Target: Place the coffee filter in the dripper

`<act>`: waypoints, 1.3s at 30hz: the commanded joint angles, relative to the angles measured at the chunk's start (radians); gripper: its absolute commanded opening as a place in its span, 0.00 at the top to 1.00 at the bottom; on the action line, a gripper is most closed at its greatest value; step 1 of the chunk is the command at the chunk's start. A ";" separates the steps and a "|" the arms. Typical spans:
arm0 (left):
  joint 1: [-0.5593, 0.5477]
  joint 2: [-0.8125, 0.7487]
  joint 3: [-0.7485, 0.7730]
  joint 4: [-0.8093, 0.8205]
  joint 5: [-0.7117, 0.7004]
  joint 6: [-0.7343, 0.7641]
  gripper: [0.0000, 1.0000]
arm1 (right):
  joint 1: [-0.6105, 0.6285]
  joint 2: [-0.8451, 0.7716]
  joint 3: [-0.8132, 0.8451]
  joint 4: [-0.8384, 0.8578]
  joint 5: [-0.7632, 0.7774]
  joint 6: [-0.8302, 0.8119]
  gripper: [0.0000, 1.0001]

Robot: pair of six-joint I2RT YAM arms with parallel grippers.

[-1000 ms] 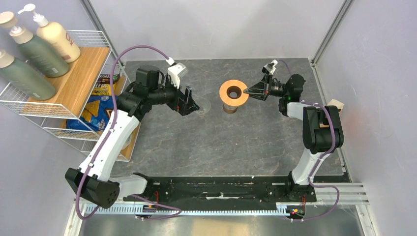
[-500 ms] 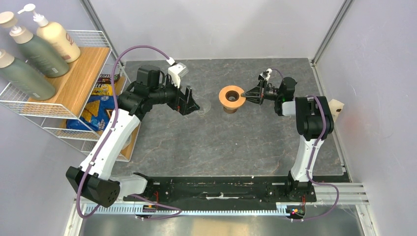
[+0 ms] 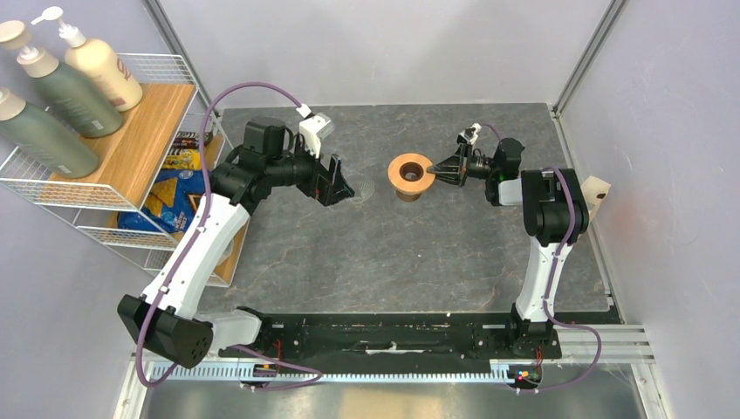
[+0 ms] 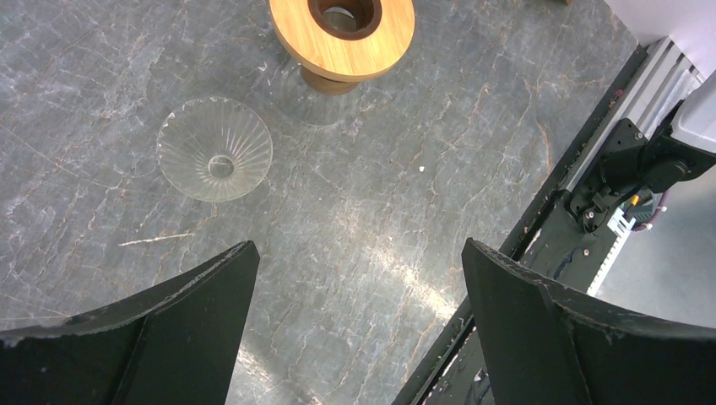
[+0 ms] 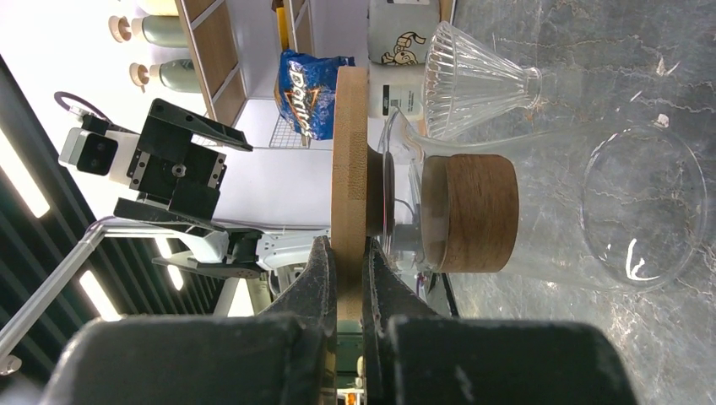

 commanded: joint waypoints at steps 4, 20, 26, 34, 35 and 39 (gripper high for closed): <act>0.003 0.003 -0.013 0.038 0.007 -0.019 0.02 | 0.005 -0.024 0.021 -0.079 -0.005 -0.117 0.92; 0.005 -0.009 -0.023 0.039 -0.011 -0.017 0.01 | 0.011 -0.118 0.065 -0.605 0.042 -0.501 0.75; 0.004 -0.010 -0.030 0.039 -0.011 -0.015 0.01 | 0.011 -0.155 0.109 -0.846 0.047 -0.692 0.03; 0.006 -0.017 -0.039 0.045 -0.012 -0.016 0.01 | -0.005 -0.209 0.123 -0.984 0.023 -0.782 0.03; 0.008 -0.020 -0.040 0.045 -0.014 -0.017 0.01 | -0.013 -0.221 0.133 -1.038 0.021 -0.825 0.03; 0.033 -0.022 -0.040 0.029 -0.015 -0.032 0.01 | -0.085 -0.283 0.187 -1.369 0.006 -1.060 0.03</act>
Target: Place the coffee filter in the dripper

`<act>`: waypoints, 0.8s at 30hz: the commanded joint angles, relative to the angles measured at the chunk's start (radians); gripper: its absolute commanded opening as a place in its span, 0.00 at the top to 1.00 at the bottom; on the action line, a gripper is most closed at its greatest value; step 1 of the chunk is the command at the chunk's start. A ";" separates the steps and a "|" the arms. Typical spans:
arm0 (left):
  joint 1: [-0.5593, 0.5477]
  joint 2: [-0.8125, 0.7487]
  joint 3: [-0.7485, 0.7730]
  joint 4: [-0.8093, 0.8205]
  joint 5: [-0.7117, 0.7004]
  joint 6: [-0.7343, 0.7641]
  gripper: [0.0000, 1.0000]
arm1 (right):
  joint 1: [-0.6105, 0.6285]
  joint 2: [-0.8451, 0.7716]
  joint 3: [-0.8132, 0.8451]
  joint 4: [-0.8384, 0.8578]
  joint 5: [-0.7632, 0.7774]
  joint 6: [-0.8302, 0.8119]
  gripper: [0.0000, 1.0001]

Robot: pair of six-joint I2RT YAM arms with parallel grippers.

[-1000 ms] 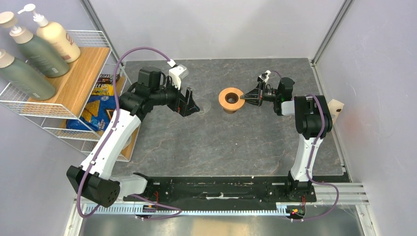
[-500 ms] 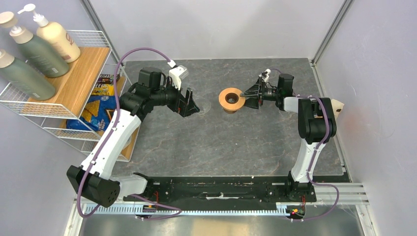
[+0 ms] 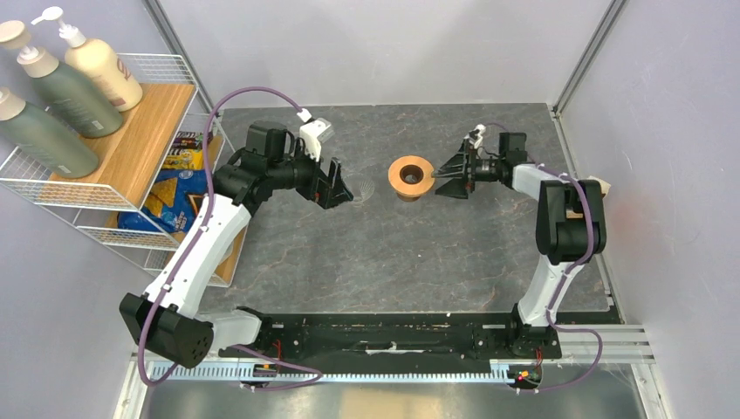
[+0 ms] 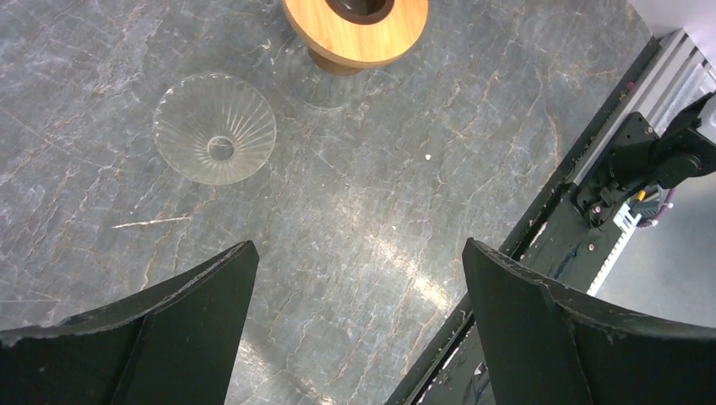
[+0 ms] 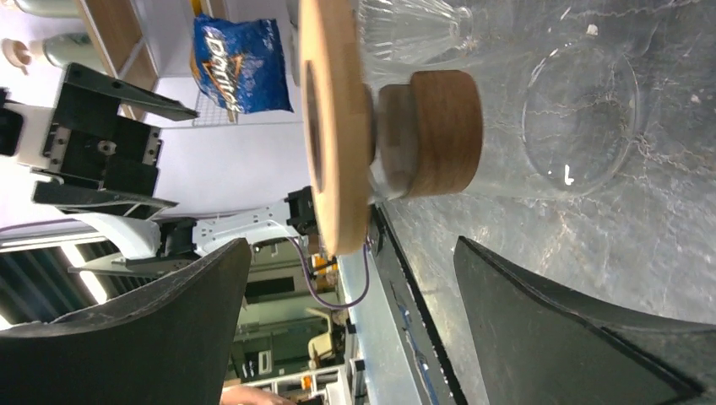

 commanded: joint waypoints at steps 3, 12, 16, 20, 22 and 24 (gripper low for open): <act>0.062 0.006 0.035 -0.025 -0.008 -0.032 0.01 | -0.118 -0.147 0.172 -0.687 -0.017 -0.543 0.03; 0.085 0.286 0.192 -0.156 -0.086 -0.055 0.06 | -0.139 -0.264 0.387 -1.247 0.253 -0.955 0.03; 0.085 0.370 0.225 -0.134 -0.097 -0.052 0.13 | -0.098 -0.277 0.441 -1.195 0.379 -0.925 0.03; 0.086 0.420 0.259 -0.134 -0.087 -0.047 0.14 | 0.003 -0.202 0.554 -1.310 0.524 -1.136 0.03; 0.086 0.428 0.263 -0.132 -0.082 -0.054 0.14 | 0.046 -0.185 0.555 -1.312 0.599 -1.240 0.03; 0.086 0.427 0.255 -0.120 -0.079 -0.064 0.15 | 0.080 -0.158 0.555 -1.312 0.657 -1.328 0.05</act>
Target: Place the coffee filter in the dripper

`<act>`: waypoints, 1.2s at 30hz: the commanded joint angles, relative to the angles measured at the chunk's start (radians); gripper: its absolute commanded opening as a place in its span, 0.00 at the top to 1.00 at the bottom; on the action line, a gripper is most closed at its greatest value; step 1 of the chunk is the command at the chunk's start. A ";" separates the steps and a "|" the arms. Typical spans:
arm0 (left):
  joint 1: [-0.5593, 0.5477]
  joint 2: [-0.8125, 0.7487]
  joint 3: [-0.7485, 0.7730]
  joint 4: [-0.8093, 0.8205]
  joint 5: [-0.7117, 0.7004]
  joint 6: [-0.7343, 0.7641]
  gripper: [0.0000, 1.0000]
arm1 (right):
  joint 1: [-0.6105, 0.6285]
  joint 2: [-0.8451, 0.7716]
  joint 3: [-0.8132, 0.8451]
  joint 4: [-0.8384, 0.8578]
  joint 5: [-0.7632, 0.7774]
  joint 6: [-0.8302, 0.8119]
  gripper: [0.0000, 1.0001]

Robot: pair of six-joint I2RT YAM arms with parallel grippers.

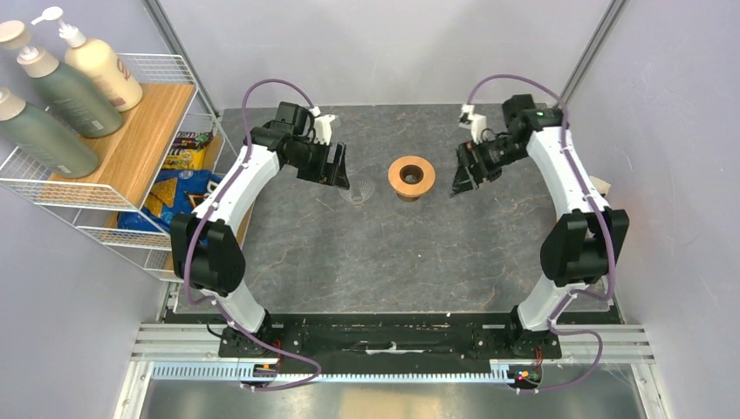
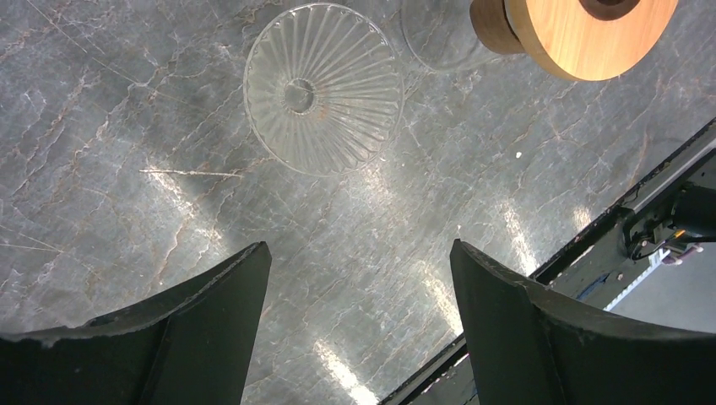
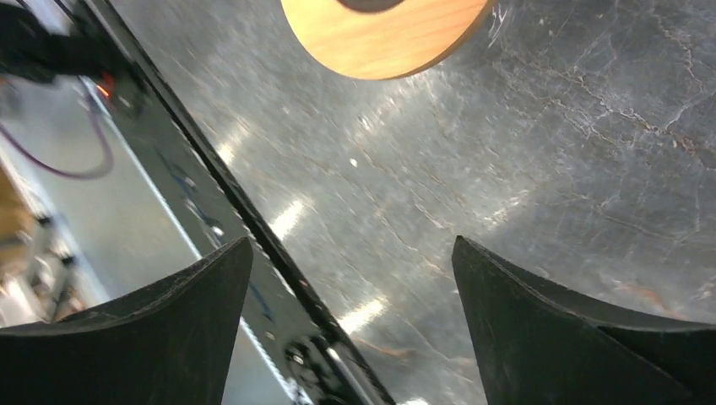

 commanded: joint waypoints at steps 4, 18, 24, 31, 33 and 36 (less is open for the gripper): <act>0.006 -0.018 0.028 0.022 0.022 -0.050 0.15 | 0.115 0.123 0.090 -0.084 0.234 -0.302 0.15; 0.042 -0.055 -0.023 0.034 0.035 -0.060 0.18 | 0.226 0.219 0.132 -0.008 0.282 -0.332 0.18; 0.051 -0.068 -0.039 0.035 0.047 -0.061 0.20 | 0.257 0.256 0.156 0.022 0.295 -0.318 0.19; 0.060 -0.073 -0.041 0.035 0.046 -0.054 0.21 | 0.278 0.285 0.205 0.017 0.291 -0.312 0.21; 0.061 -0.069 -0.039 0.035 0.048 -0.056 0.21 | 0.286 0.291 0.212 0.015 0.290 -0.309 0.21; 0.061 -0.063 -0.036 0.035 0.048 -0.056 0.22 | 0.291 0.297 0.217 0.013 0.290 -0.309 0.22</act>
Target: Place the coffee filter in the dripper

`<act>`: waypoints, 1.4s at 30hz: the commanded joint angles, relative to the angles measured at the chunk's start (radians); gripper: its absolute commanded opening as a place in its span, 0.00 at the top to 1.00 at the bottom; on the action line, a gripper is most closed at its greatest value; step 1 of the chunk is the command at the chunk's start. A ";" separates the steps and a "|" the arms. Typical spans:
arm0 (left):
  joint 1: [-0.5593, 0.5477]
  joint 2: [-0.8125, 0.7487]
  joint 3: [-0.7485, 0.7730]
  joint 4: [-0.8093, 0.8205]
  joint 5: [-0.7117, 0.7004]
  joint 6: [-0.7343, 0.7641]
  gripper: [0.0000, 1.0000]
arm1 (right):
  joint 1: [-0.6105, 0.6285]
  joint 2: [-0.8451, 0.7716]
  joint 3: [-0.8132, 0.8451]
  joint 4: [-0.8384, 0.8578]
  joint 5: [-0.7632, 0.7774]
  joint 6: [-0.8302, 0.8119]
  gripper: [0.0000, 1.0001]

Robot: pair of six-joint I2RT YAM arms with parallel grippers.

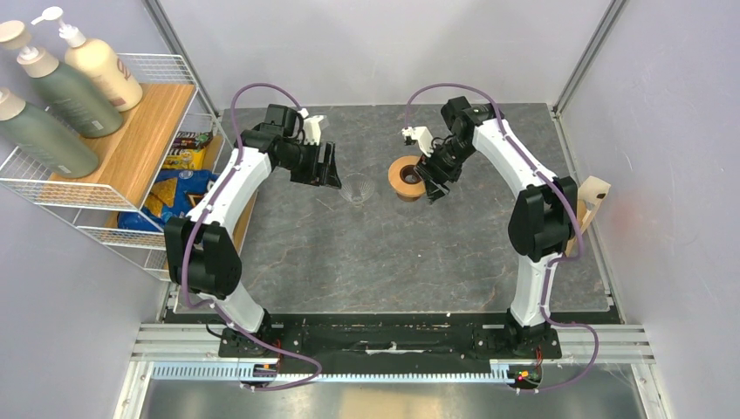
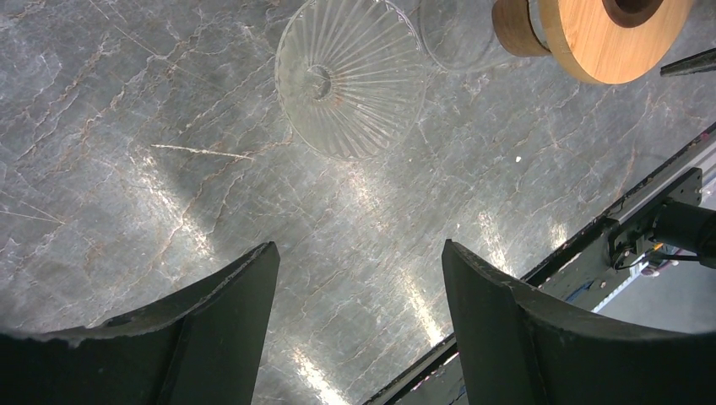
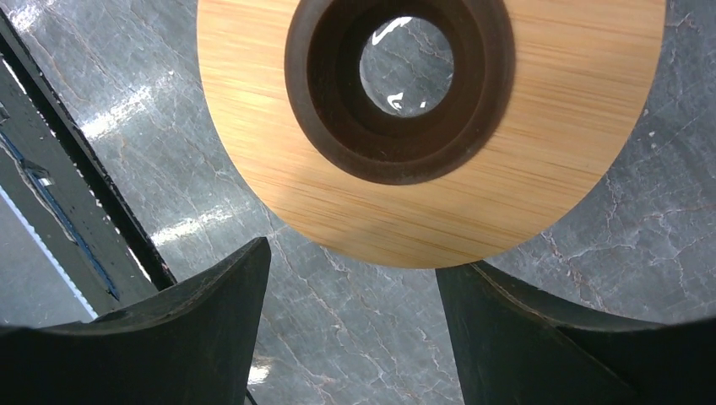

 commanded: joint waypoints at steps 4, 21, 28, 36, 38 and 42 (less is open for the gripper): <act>0.005 -0.030 0.002 0.028 0.028 -0.018 0.22 | 0.015 0.025 0.051 0.007 -0.013 0.012 0.22; 0.007 0.047 -0.024 0.076 0.016 -0.032 0.23 | -0.093 -0.136 -0.004 -0.070 -0.020 0.039 0.03; 0.005 0.138 -0.012 0.108 0.022 -0.045 0.30 | -0.171 -0.303 -0.016 -0.099 0.002 0.087 0.03; 0.002 0.240 0.010 0.186 0.029 -0.110 0.36 | -0.191 -0.485 -0.051 0.010 0.100 0.270 0.03; 0.001 0.267 0.012 0.207 0.029 -0.132 0.39 | -0.197 -0.515 -0.061 0.042 0.126 0.326 0.03; -0.004 0.305 0.023 0.233 0.026 -0.158 0.46 | -0.200 -0.542 -0.056 0.049 0.122 0.369 0.03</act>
